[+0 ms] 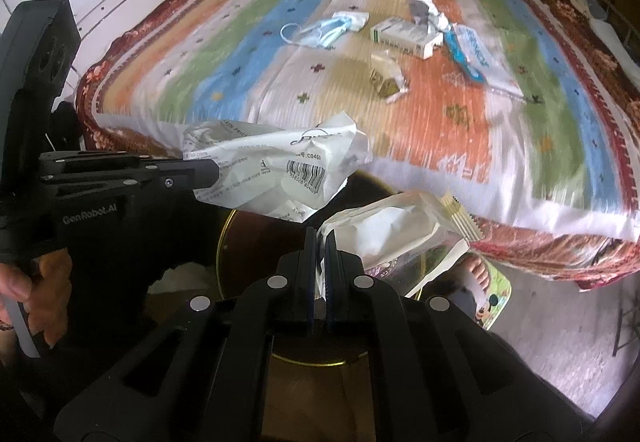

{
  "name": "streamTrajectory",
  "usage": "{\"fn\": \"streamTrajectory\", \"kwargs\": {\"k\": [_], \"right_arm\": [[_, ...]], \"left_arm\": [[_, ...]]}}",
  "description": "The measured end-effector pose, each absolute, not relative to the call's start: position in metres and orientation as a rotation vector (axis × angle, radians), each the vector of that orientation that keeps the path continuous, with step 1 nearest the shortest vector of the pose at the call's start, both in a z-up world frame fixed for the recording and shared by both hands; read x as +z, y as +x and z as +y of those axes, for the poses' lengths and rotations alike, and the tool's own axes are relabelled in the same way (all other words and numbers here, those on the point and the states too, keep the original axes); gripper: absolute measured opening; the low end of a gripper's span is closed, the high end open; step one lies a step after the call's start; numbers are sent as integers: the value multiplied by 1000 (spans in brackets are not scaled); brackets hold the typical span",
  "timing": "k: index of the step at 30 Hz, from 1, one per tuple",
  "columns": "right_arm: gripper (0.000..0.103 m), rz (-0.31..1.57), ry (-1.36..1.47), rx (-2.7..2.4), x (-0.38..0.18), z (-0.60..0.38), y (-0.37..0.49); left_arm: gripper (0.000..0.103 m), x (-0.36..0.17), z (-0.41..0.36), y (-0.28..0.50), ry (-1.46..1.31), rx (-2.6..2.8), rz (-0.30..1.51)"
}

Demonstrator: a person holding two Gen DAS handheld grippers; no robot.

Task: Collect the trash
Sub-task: 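Open both grippers to drop the wrapper and paper into the bin, then move both tools back toward the blue face mask and clear plastic bag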

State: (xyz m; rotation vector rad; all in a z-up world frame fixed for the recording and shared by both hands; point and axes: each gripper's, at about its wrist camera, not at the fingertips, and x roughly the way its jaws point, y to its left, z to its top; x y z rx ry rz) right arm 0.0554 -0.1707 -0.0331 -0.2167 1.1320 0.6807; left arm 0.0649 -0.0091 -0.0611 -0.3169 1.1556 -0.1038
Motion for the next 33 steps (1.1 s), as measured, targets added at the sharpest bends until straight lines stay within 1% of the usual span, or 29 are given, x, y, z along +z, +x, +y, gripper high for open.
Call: {"fn": "streamTrajectory", "kwargs": {"k": [2, 3, 4, 5, 6, 7, 14, 20, 23, 27, 31, 33], "right_arm": [[4, 1146, -209, 671, -35, -170, 57], [6, 1154, -202, 668, -36, -171, 58], [16, 1165, -194, 666, -38, -172, 60], [27, 1173, -186, 667, -39, -172, 61], [31, 1174, -184, 667, -39, -172, 61], [33, 1172, -184, 666, -38, -172, 61], [37, 1174, -176, 666, -39, -172, 62], [37, 1153, -187, 664, -34, -170, 65], [38, 1145, -180, 667, -31, -169, 69], [41, 1127, -176, 657, -26, -167, 78], [42, 1121, -177, 645, -23, -164, 91], [46, 1105, -179, 640, -18, -162, 96]], "left_arm": [[2, -63, -11, 65, -312, -105, 1166], [5, -65, -11, 66, -320, -112, 1173], [9, -67, -11, 67, -334, -117, 1181], [21, -69, -10, 68, -352, -122, 1188], [32, -70, -9, 68, -365, -124, 1190], [34, -70, -8, 68, -372, -122, 1188], [38, -65, 2, 69, -413, -103, 1168], [43, -56, 9, 71, -369, -59, 1141], [50, -51, 15, 75, -366, -43, 1128], [57, -45, 25, 83, -358, -11, 1106], [61, -41, 30, 97, -345, 18, 1098], [67, -37, 35, 106, -333, 37, 1092]]}}
